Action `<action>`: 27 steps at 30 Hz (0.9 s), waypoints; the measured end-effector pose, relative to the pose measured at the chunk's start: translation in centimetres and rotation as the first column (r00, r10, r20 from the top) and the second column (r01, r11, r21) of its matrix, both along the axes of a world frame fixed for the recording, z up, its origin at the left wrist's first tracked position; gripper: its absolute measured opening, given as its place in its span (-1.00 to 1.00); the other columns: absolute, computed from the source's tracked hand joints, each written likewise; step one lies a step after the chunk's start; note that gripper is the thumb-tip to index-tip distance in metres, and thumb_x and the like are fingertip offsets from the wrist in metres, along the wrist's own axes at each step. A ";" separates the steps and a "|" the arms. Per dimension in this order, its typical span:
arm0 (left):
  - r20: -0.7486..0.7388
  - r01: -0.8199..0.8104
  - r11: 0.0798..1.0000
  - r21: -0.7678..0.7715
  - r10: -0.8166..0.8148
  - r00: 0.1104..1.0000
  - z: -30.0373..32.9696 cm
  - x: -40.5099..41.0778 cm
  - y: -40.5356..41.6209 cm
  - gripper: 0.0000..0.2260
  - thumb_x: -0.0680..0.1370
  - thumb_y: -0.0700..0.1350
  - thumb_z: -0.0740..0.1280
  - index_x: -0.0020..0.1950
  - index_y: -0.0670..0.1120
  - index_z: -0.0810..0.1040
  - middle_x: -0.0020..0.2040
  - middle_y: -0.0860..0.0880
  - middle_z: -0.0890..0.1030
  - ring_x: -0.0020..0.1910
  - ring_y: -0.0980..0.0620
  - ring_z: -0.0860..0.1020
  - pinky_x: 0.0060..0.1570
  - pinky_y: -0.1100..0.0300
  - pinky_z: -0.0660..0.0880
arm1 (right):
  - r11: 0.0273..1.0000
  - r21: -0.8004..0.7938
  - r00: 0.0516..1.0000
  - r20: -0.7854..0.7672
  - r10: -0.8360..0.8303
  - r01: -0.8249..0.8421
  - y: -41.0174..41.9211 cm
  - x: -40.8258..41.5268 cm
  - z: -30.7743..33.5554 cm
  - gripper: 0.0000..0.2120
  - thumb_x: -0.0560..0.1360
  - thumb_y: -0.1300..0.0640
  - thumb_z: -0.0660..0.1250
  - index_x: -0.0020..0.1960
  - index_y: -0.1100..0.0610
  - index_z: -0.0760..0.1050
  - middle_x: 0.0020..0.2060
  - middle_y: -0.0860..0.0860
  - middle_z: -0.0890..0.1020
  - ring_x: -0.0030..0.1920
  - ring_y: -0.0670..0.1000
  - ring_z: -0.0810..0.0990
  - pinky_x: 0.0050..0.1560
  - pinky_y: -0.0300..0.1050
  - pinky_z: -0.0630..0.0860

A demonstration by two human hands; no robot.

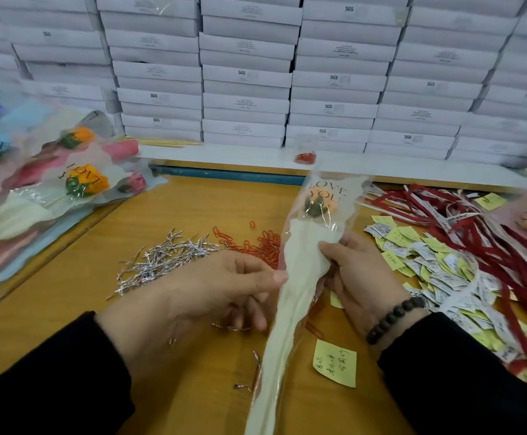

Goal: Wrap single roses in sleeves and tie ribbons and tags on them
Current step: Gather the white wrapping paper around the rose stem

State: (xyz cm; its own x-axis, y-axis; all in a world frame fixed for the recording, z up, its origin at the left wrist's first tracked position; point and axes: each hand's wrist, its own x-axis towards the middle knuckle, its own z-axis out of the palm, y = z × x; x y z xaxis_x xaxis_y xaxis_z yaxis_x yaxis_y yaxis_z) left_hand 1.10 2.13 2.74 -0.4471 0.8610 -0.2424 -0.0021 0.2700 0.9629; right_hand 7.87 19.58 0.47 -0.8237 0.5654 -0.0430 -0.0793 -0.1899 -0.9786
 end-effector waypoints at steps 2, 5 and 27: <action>0.049 -0.010 0.999 0.049 0.008 0.999 -0.6 0.4 0.4 -0.77 0.27 -0.03 0.48 -0.15 -0.10 0.62 -0.28 -0.08 0.65 -0.41 0.07 0.56 -0.50 0.33 0.40 | 1.000 0.006 1.000 -0.005 0.008 -0.008 -0.1 0.0 0.1 -0.78 0.55 0.32 0.16 0.07 0.15 0.53 -0.09 0.10 0.69 -0.11 0.09 0.66 -0.26 -0.10 0.54; 0.117 -0.066 0.993 0.101 0.054 0.992 -1.2 0.5 0.8 -0.80 0.27 -0.18 0.46 -0.15 -0.16 0.58 -0.27 -0.15 0.63 -0.42 0.04 0.56 -0.50 0.31 0.43 | 1.000 0.016 1.000 0.000 0.024 -0.024 -0.3 0.2 0.2 -0.80 0.55 0.29 0.18 0.06 0.14 0.53 -0.10 0.09 0.69 -0.15 0.07 0.67 -0.33 -0.15 0.54; 0.208 -0.396 0.868 0.298 0.346 0.915 -1.7 -0.3 1.1 -0.75 0.30 -0.24 0.40 -0.05 -0.19 0.52 -0.42 -0.12 0.57 -0.53 0.05 0.51 -0.55 0.29 0.41 | 0.947 0.125 0.956 0.042 0.292 -0.295 -2.0 1.4 0.8 -0.86 0.48 0.38 0.29 -0.18 0.17 0.47 -0.56 0.03 0.51 -0.61 -0.14 0.43 -0.57 -0.37 0.34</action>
